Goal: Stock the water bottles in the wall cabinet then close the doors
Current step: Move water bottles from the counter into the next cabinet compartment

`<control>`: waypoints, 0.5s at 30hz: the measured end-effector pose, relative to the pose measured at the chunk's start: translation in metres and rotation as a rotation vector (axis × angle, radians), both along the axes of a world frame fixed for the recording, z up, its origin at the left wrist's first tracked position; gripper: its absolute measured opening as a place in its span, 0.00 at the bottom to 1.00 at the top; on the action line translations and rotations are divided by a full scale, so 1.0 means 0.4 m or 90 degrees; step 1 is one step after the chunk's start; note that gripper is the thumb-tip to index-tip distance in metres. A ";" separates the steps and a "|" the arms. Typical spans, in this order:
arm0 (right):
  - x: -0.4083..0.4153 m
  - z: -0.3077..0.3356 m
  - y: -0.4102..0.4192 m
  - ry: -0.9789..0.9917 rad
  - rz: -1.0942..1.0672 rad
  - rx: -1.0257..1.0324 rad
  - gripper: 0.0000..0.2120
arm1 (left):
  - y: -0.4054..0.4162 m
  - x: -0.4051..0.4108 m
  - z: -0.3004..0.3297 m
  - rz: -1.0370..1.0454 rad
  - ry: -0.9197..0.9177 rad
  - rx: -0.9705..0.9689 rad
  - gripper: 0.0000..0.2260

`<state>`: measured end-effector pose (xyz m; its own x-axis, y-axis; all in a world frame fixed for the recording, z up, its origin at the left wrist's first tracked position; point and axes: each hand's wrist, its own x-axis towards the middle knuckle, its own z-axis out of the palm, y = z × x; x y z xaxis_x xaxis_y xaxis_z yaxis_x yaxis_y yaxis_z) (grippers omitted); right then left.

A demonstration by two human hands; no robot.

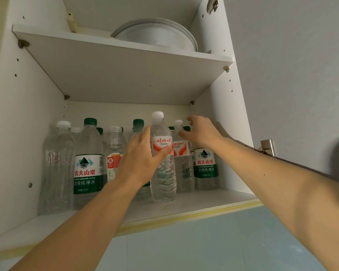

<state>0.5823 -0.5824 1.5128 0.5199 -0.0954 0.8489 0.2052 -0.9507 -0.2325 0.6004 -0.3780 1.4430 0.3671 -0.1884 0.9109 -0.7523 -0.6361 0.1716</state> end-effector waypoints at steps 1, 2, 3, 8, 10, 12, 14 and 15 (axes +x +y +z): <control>0.004 0.004 0.007 0.043 0.027 0.027 0.36 | 0.001 -0.001 0.000 0.002 -0.005 0.001 0.41; 0.010 0.008 0.014 0.079 0.038 0.041 0.38 | 0.003 -0.002 0.001 0.004 -0.009 0.005 0.42; 0.016 0.010 0.020 0.107 0.026 0.038 0.38 | 0.005 -0.003 0.001 0.007 -0.011 0.015 0.44; 0.038 0.017 0.052 0.188 -0.066 -0.012 0.35 | 0.018 -0.008 -0.002 0.042 -0.014 0.122 0.54; 0.034 0.020 0.049 0.195 -0.014 0.023 0.32 | 0.026 -0.011 -0.002 0.041 -0.012 0.150 0.54; 0.014 0.021 0.035 0.215 0.071 0.080 0.30 | 0.030 -0.014 0.000 0.051 -0.006 0.162 0.53; -0.006 0.023 0.018 0.207 0.122 0.092 0.29 | 0.036 -0.007 0.005 0.069 -0.012 0.174 0.54; -0.016 0.024 0.012 0.199 0.144 0.085 0.28 | 0.039 -0.004 0.008 0.073 -0.021 0.179 0.54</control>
